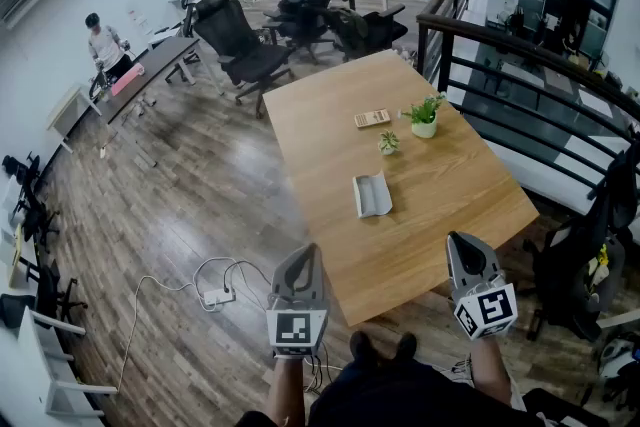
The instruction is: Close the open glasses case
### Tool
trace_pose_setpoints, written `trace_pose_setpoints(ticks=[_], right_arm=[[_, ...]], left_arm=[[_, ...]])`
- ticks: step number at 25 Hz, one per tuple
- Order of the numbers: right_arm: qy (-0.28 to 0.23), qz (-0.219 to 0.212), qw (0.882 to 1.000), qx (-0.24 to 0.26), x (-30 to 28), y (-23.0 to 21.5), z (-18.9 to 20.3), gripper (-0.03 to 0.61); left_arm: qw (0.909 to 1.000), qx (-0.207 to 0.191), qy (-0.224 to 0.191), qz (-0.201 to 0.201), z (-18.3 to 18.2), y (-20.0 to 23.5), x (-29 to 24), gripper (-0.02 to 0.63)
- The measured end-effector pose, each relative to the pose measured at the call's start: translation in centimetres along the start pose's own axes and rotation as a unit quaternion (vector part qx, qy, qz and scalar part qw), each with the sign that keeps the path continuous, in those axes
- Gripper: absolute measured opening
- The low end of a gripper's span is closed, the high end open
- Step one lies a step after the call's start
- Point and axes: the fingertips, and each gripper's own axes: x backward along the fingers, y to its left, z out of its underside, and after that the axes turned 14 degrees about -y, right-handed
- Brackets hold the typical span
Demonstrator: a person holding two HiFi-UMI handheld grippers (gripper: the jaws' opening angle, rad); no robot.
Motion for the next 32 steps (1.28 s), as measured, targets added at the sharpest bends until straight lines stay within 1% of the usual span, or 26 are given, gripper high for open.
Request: trace_pose_setpoints(ticks=[3, 5, 7, 10, 13, 18, 20, 22, 26, 32], right_arm=[[0.000, -0.006, 1.000, 0.007, 0.3, -0.4, -0.2, 0.014], [-0.005, -0.011, 1.000, 0.007, 0.1, -0.4, -0.2, 0.014], [-0.009, -0.015, 1.000, -0.001, 0.1, -0.5, -0.2, 0.014], [-0.016, -0.033, 0.999, -0.015, 0.4, -0.4, -0.4, 0.015], [-0.008, -0.040, 0.999, 0.002, 1.2, -0.7, -0.3, 0.015], [-0.008, -0.028, 1.000, -0.005, 3.3, -2.3, 0.3, 0.015], [-0.008, -0.022, 1.000, -0.018, 4.1, -3.3, 0.8, 0.015], [-0.004, -0.016, 0.999, -0.035, 5.2, -4.4, 1.6, 0.015], [0.007, 0.003, 0.998, -0.059, 7.1, -6.4, 3.5, 0.015], [0.016, 0.019, 0.997, -0.077, 8.0, -7.7, 5.1, 0.015]], left_arm=[[1.0000, -0.001, 0.002, -0.004, 0.1, -0.5, 0.2, -0.002], [0.9999, -0.008, -0.003, -0.005, 0.0, -0.4, 0.1, -0.002], [0.9999, -0.013, -0.007, -0.007, -0.2, -0.4, 0.0, -0.002], [0.9999, -0.010, -0.002, -0.011, -0.4, -0.9, 0.0, -0.002], [0.9999, -0.009, 0.003, -0.012, -0.6, -1.8, 0.1, -0.002], [0.9997, -0.018, 0.005, -0.016, -0.5, -3.7, 0.0, -0.002], [0.9995, -0.026, 0.004, -0.015, -0.7, -4.7, -0.3, -0.002], [0.9991, -0.041, 0.006, -0.004, -0.9, -5.8, -0.4, -0.002], [0.9978, -0.059, 0.031, -0.003, -0.1, -7.4, -0.4, -0.002], [0.9977, -0.060, 0.029, 0.014, 0.5, -8.2, -2.0, -0.002]])
